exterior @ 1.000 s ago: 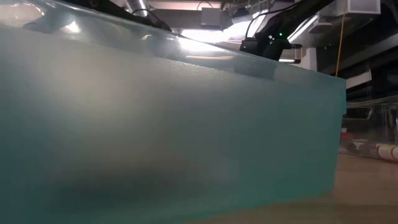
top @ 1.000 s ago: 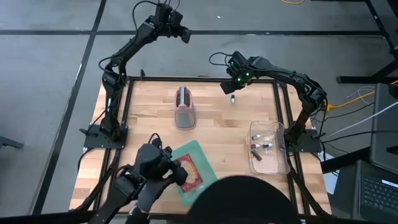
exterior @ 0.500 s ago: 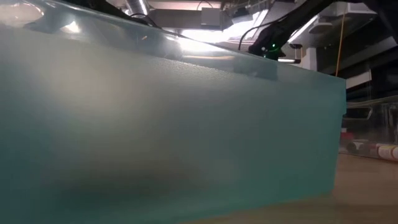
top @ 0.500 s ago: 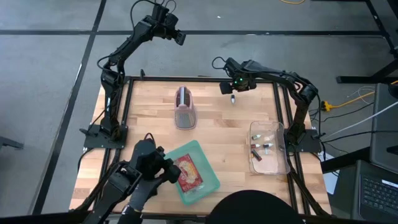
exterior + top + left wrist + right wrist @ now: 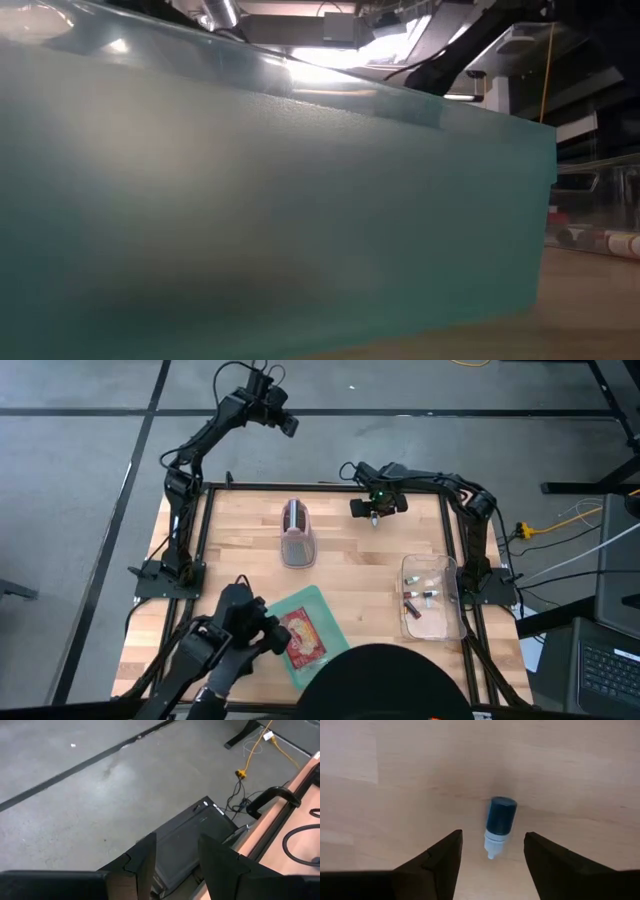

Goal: Pick & Place Food Item
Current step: Put the blue food coloring bottle into the transparent bin

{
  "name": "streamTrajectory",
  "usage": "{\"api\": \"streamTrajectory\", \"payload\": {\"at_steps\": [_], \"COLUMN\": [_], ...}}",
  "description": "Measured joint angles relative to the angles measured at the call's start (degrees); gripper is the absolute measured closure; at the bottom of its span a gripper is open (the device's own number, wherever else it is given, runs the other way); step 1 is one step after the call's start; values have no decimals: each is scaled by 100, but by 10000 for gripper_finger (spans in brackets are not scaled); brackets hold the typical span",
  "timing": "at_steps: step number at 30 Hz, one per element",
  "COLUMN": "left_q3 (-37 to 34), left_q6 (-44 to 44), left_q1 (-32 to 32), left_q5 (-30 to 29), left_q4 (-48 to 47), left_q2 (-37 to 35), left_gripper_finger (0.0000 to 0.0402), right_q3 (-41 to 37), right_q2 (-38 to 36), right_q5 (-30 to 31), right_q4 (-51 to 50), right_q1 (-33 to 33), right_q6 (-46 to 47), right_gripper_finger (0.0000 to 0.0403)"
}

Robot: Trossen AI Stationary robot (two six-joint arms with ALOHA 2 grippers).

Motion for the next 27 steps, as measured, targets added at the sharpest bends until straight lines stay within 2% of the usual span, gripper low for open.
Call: {"api": "streamTrajectory", "payload": {"at_steps": [14, 23, 27], "left_q3": [0, 0, 0], "left_q6": [2, 2, 0], "left_q1": [0, 0, 0], "left_q5": [13, 13, 11], "left_q4": [-22, -13, -11], "left_q2": [304, 304, 304], "left_gripper_finger": [260, 261, 261], "right_q3": [0, 22, 20], "right_q2": [146, 477, 484], "right_q5": [-43, -339, -298], "right_q4": [111, 158, 186], "right_q1": [-119, -153, -178], "right_q6": [150, -10, -36], "right_gripper_finger": [193, 193, 205]}}
